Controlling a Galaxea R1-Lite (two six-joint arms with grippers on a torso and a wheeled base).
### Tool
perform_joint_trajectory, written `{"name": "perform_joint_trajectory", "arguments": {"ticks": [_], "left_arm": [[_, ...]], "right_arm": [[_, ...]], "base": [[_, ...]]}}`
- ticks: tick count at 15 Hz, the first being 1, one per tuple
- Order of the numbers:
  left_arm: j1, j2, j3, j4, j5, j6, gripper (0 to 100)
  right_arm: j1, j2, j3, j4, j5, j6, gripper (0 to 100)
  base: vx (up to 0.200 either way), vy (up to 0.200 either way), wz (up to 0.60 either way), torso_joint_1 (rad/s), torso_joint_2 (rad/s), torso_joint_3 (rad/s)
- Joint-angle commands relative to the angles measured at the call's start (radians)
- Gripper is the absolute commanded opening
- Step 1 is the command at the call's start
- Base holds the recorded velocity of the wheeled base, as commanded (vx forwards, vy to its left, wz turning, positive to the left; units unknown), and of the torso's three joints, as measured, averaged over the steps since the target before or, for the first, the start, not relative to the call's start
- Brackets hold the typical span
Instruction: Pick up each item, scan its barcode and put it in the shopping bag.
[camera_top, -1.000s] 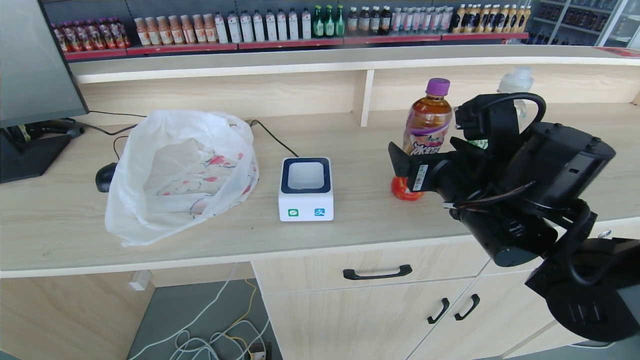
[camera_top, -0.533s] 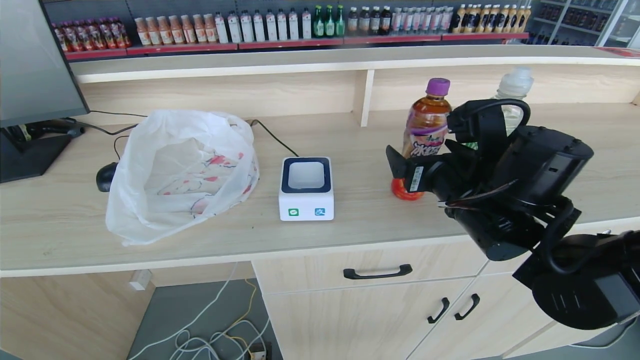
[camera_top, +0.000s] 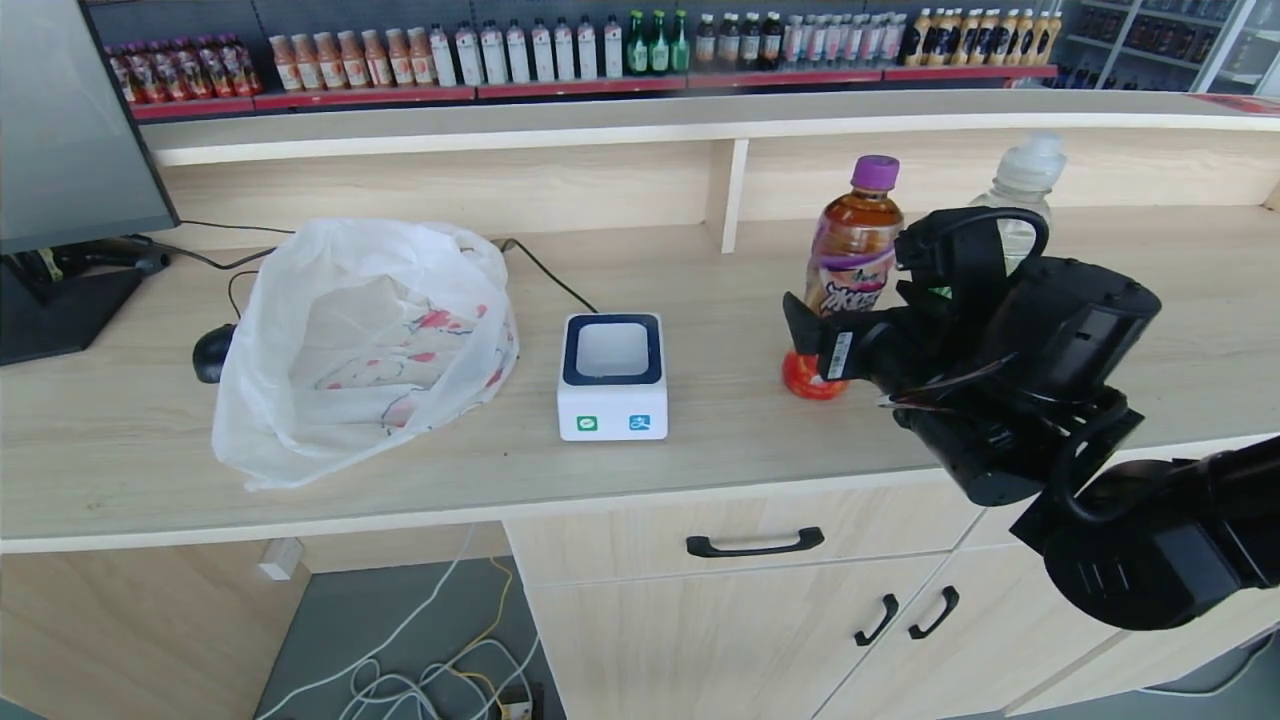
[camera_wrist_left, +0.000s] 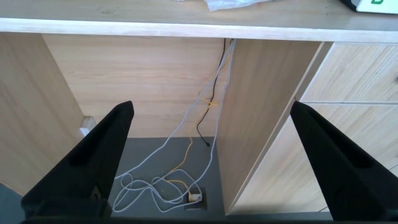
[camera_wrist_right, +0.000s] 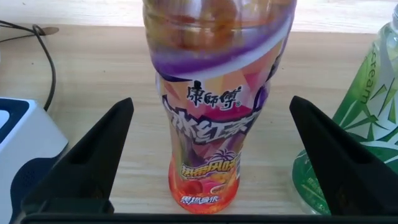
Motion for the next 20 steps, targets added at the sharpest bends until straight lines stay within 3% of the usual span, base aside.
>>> {"name": "perform_joint_trajectory", "arguments": {"ticks": [1,20], "left_arm": [[0.0,0.0,0.0,0.0,0.001,0.0,100],[0.0,0.0,0.0,0.0,-0.001,0.0,100]], "right_arm": [[0.004,0.021,-0.015,-0.001,0.002,-0.008,100],[-0.028,0.099,-0.139,-0.022,0.031,-0.051,100]], "base": [[0.0,0.0,0.0,0.0,0.0,0.0],[0.0,0.0,0.0,0.0,0.0,0.0]]}}
